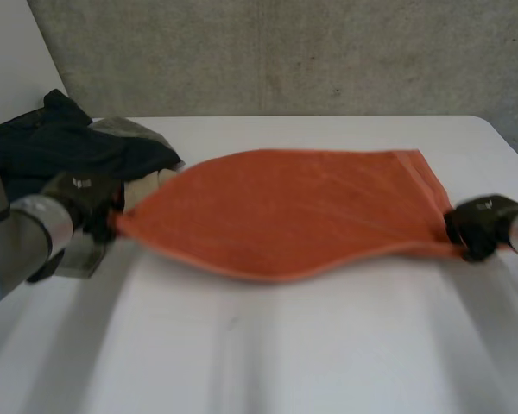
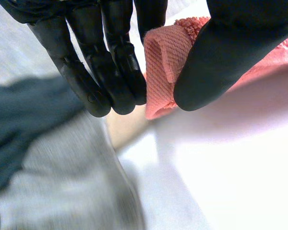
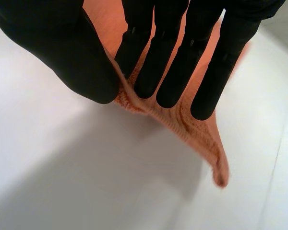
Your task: Fold the laundry.
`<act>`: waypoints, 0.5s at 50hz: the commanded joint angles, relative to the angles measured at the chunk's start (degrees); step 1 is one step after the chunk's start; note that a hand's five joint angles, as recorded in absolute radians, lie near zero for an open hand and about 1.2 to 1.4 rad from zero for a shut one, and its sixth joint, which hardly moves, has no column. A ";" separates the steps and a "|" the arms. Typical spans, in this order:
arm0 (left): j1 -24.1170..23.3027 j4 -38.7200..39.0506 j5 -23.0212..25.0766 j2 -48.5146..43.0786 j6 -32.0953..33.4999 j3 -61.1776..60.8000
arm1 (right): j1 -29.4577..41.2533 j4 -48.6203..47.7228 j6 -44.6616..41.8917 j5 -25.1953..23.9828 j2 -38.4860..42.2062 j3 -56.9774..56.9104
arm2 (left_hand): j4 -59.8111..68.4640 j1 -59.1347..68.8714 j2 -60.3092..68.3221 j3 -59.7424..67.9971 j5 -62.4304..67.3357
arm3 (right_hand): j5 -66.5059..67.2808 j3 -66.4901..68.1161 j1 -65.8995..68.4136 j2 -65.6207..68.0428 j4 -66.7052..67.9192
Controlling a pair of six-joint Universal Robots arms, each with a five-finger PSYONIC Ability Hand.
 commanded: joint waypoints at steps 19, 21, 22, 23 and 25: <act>-2.92 0.12 0.13 -6.19 5.93 4.96 | -2.08 7.39 -26.95 4.67 0.63 -3.49 | 11.46 15.22 11.42 11.81 13.00 | 12.37 12.09 14.65 12.42 11.62; -3.18 1.27 -0.22 -7.24 4.79 8.21 | -1.46 4.68 -26.24 4.05 1.16 -5.60 | 11.46 15.22 11.42 11.81 13.00 | 12.37 12.09 14.65 12.42 11.62; -3.53 2.66 -0.57 -8.64 4.17 11.97 | -1.11 2.14 -25.72 3.53 2.12 -8.05 | 11.46 15.22 11.42 11.81 13.00 | 12.37 12.09 14.65 12.42 11.62; -3.71 3.38 -0.92 -9.52 4.08 14.01 | -0.85 0.72 -25.37 3.17 2.65 -9.38 | 11.46 15.22 11.42 11.81 13.00 | 12.37 12.09 14.65 12.42 11.62; -3.97 4.95 -1.98 -13.11 3.55 20.14 | -0.23 -2.18 -24.49 2.73 3.88 -11.75 | 11.46 15.22 11.42 11.81 13.00 | 12.37 12.09 14.65 12.42 11.62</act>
